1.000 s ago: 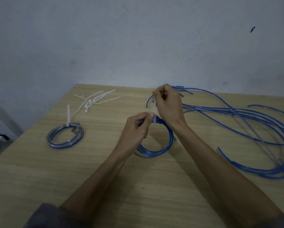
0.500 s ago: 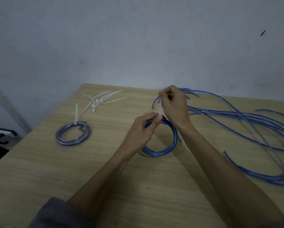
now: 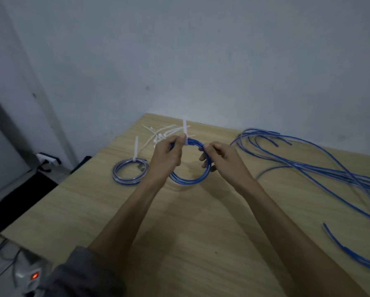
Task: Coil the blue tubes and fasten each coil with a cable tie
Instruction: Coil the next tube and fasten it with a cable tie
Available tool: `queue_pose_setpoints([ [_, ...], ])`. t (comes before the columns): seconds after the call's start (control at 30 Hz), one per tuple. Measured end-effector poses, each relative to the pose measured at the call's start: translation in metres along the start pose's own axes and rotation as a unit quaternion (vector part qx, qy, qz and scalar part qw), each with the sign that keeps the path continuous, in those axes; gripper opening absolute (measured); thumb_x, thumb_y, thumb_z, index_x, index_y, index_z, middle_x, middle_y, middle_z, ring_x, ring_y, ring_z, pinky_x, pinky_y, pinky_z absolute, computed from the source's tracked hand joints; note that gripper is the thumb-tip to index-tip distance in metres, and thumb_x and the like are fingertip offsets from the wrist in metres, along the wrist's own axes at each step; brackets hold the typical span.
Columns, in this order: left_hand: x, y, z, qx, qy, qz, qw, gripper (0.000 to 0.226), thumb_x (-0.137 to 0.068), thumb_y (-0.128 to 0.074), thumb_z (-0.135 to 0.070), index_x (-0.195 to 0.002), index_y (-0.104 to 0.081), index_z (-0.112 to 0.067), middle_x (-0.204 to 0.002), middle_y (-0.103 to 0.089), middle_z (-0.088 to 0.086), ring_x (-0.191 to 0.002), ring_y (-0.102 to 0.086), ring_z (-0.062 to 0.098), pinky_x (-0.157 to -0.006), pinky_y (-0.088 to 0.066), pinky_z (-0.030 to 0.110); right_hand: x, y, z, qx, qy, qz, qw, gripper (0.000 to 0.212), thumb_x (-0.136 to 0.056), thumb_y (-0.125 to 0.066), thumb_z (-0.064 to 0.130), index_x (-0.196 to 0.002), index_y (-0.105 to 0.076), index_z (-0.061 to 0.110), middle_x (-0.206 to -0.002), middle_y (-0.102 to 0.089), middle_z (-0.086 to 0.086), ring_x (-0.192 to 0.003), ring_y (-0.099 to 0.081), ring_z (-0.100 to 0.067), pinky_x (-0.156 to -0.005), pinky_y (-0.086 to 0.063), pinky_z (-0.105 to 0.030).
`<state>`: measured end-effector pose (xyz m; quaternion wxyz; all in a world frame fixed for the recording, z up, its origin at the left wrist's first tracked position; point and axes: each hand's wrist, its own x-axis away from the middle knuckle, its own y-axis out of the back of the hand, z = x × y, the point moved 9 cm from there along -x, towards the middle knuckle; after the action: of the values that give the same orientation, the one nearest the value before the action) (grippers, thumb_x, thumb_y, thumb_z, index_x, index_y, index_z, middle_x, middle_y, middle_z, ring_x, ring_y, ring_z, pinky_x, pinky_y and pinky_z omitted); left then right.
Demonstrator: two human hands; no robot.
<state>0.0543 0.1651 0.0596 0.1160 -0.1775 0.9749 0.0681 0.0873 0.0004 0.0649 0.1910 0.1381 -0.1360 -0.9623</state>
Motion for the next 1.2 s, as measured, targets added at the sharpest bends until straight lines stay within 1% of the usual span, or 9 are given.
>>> queue_pose_setpoints([
  [0.2, 0.02, 0.099, 0.003, -0.175, -0.021, -0.166, 0.97, 0.063, -0.106, -0.036, -0.048, -0.073, -0.072, -0.009, -0.059, -0.063, -0.004, -0.055, -0.058, 0.012, -0.057, -0.043, 0.03, -0.003, -0.082, 0.014, -0.082, -0.009, 0.05, 0.995, 0.019, -0.102, -0.057, 0.017, -0.099, -0.072, 0.007, -0.087, -0.074, -0.007, -0.069, -0.07, -0.012, -0.065, -0.058, -0.025],
  [0.33, 0.038, 0.162, 0.006, -0.276, -0.034, -0.226, 0.933, 0.053, -0.106, -0.043, -0.04, -0.066, -0.062, -0.012, -0.052, -0.05, -0.003, -0.05, -0.045, 0.009, -0.054, -0.034, 0.031, -0.007, -0.148, 0.02, -0.073, -0.013, 0.076, 0.994, 0.02, -0.101, -0.059, 0.018, -0.096, -0.075, 0.009, -0.088, -0.075, -0.007, -0.073, -0.068, -0.013, -0.07, -0.06, -0.033],
  [0.4, 0.047, 0.191, 0.014, -0.319, -0.021, -0.243, 0.916, 0.052, -0.106, -0.044, -0.04, -0.067, -0.061, -0.01, -0.054, -0.052, 0.0, -0.052, -0.047, 0.012, -0.055, -0.034, 0.033, -0.009, -0.178, 0.021, -0.027, -0.003, 0.077, 0.997, 0.018, -0.099, -0.061, 0.021, -0.099, -0.076, 0.011, -0.089, -0.075, -0.003, -0.078, -0.068, -0.015, -0.077, -0.06, -0.038],
  [0.5, 0.06, 0.224, 0.031, -0.421, 0.023, -0.257, 0.869, 0.05, -0.105, -0.042, -0.041, -0.071, -0.065, -0.013, -0.061, -0.06, 0.002, -0.058, -0.055, 0.019, -0.055, -0.038, 0.033, -0.005, -0.215, 0.03, 0.057, 0.037, 0.094, 0.993, 0.018, -0.098, -0.061, 0.017, -0.1, -0.077, 0.008, -0.089, -0.072, 0.002, -0.081, -0.066, -0.013, -0.076, -0.053, -0.022],
  [0.7, 0.065, 0.248, 0.054, -0.509, 0.048, -0.224, 0.83, 0.044, -0.104, -0.041, -0.035, -0.076, -0.064, -0.011, -0.074, -0.063, 0.013, -0.074, -0.061, 0.036, -0.064, -0.048, 0.04, 0.004, -0.253, 0.044, 0.287, 0.141, 0.084, 0.944, 0.028, -0.1, -0.053, 0.021, -0.085, -0.072, 0.005, -0.082, -0.069, -0.01, -0.077, -0.065, -0.025, -0.067, -0.051, -0.04],
  [0.83, 0.057, 0.256, 0.054, -0.504, 0.051, -0.215, 0.835, 0.043, -0.105, -0.039, -0.032, -0.079, -0.063, -0.007, -0.076, -0.062, 0.011, -0.072, -0.058, 0.032, -0.063, -0.047, 0.04, 0.004, -0.249, 0.048, 0.285, 0.156, 0.067, 0.943, 0.024, -0.1, -0.053, 0.022, -0.09, -0.07, 0.008, -0.092, -0.068, -0.006, -0.081, -0.064, -0.023, -0.072, -0.053, -0.041],
  [0.93, 0.051, 0.247, 0.042, -0.51, 0.0, -0.207, 0.835, 0.043, -0.105, -0.041, -0.032, -0.072, -0.057, -0.01, -0.071, -0.057, 0.006, -0.068, -0.056, 0.028, -0.057, -0.038, 0.036, 0.003, -0.235, 0.049, 0.272, 0.156, 0.057, 0.948, 0.021, -0.099, -0.055, 0.02, -0.088, -0.071, 0.01, -0.09, -0.07, -0.003, -0.079, -0.064, -0.019, -0.074, -0.055, -0.039],
  [1.03, 0.044, 0.224, 0.028, -0.499, -0.051, -0.188, 0.844, 0.034, -0.104, -0.045, -0.037, -0.081, -0.059, -0.016, -0.081, -0.057, 0.0, -0.076, -0.053, 0.021, -0.065, -0.039, 0.035, 0.005, -0.212, 0.049, 0.289, 0.148, 0.041, 0.945, 0.02, -0.098, -0.055, 0.024, -0.088, -0.071, 0.015, -0.091, -0.07, 0.0, -0.083, -0.064, -0.02, -0.07, -0.054, -0.038],
  [1.2, 0.027, 0.155, 0.024, -0.454, -0.073, -0.085, 0.884, 0.022, -0.1, -0.057, -0.035, -0.096, -0.068, -0.016, -0.091, -0.058, -0.001, -0.082, -0.056, 0.018, -0.072, -0.045, 0.034, 0.014, -0.152, 0.03, 0.34, 0.116, 0.04, 0.932, 0.023, -0.097, -0.053, 0.03, -0.101, -0.069, 0.014, -0.104, -0.064, -0.005, -0.095, -0.062, -0.029, -0.076, -0.05, -0.04],
])
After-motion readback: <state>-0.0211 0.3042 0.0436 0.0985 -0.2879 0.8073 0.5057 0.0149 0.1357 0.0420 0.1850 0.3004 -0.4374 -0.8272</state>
